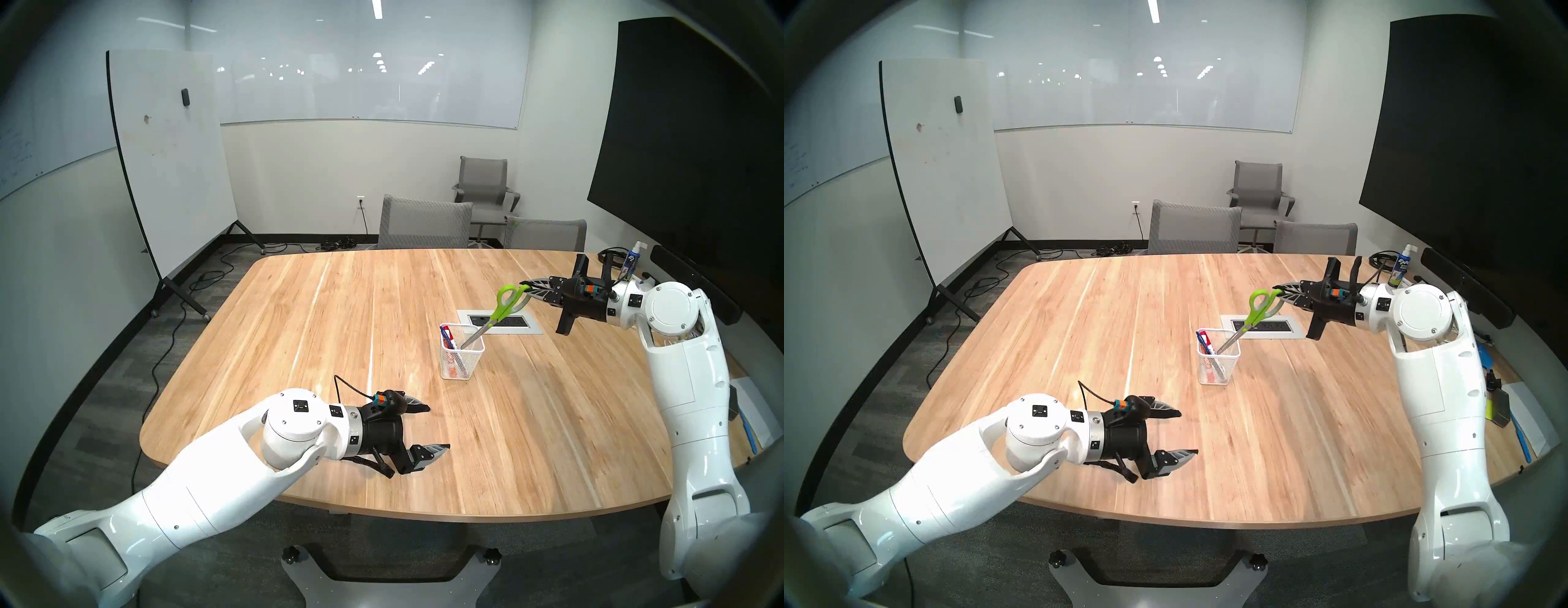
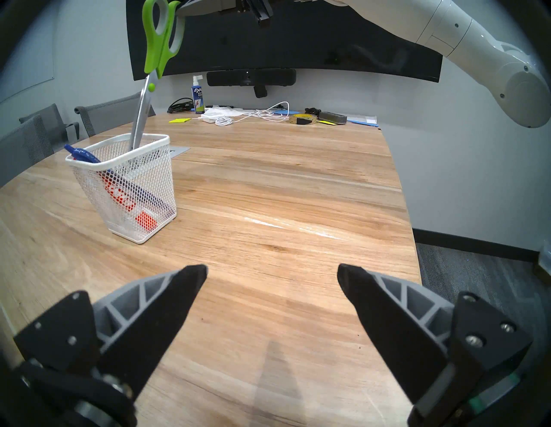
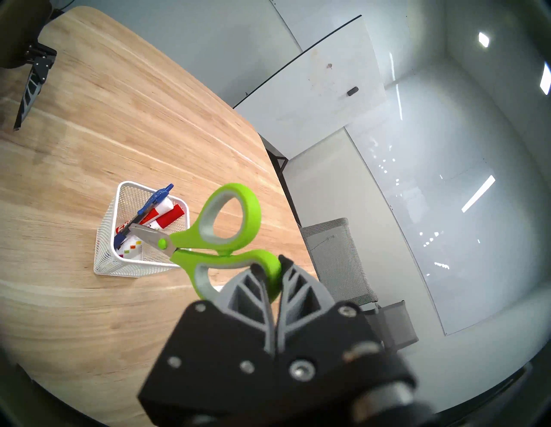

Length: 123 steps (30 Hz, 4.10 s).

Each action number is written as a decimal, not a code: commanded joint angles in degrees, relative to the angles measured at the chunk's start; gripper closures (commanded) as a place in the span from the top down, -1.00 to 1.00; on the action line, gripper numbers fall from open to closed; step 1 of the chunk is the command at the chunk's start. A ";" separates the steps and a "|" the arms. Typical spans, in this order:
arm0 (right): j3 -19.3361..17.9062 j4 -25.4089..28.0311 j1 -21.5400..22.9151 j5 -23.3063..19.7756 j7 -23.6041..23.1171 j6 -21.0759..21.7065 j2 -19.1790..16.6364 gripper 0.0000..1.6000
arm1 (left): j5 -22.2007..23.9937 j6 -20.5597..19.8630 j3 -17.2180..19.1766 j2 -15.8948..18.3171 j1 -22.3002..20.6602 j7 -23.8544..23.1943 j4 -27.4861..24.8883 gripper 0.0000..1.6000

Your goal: Place the pen, the marker, and the scissors into the pen holder

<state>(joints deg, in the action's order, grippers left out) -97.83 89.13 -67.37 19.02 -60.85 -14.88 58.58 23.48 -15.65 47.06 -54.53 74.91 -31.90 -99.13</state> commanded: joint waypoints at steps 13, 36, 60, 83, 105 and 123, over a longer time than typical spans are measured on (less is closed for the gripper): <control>-0.15 2.59 -1.52 1.75 0.85 -2.41 0.41 -1.00 | 0.18 1.30 0.21 -0.29 0.26 0.24 -0.43 1.00; -0.33 4.11 -2.56 2.44 0.56 -2.90 1.04 -1.00 | 0.33 1.72 0.31 -0.13 0.45 0.31 -0.38 1.00; 0.57 5.47 -3.68 6.03 1.87 -2.97 3.19 -1.00 | 0.61 2.27 0.50 0.21 0.96 0.48 -0.55 1.00; 1.14 7.40 -5.53 8.24 1.89 -4.36 4.25 -1.00 | 0.65 3.44 0.58 0.53 1.80 0.72 -0.47 1.00; 1.57 6.08 -5.71 10.84 2.38 -6.32 5.64 -1.00 | 1.12 3.17 0.64 0.73 1.82 0.50 -0.36 1.00; 1.94 6.57 -6.13 11.44 1.92 -6.80 6.22 -1.00 | 1.39 4.18 0.58 0.96 2.25 0.49 0.17 1.00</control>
<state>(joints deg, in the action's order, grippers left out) -95.90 94.47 -73.96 30.38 -59.12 -21.70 64.72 24.61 -12.28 47.33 -53.66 76.97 -31.27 -98.38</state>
